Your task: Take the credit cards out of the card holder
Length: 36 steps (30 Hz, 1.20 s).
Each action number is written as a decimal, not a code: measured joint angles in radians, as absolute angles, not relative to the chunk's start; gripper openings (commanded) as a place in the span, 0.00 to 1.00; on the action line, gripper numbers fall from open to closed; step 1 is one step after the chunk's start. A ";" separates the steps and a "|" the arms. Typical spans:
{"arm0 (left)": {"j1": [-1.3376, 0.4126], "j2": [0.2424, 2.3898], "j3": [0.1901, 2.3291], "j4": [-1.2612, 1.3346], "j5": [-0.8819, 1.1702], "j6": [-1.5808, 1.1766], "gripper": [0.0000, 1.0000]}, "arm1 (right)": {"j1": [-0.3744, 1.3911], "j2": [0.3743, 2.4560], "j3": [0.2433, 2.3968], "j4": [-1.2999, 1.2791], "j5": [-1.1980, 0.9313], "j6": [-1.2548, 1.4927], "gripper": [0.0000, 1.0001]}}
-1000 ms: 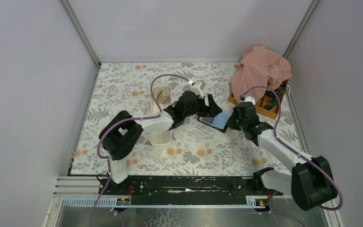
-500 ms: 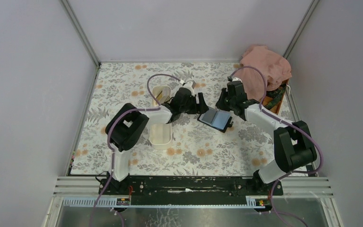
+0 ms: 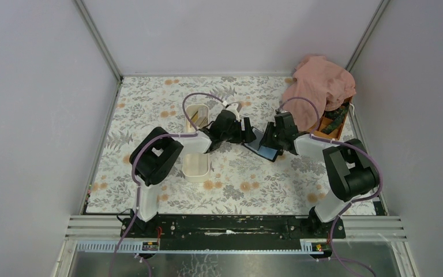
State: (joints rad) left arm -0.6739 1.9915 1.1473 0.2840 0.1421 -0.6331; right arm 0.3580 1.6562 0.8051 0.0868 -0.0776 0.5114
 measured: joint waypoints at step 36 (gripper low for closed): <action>-0.773 1.897 1.031 0.303 0.119 -0.673 0.63 | 0.358 1.638 0.713 0.234 -0.163 0.540 0.22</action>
State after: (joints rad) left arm -0.7734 1.8973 1.0309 0.3027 0.1192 -0.6735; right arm 0.3576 1.6382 0.7128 0.2344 -0.1635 0.5404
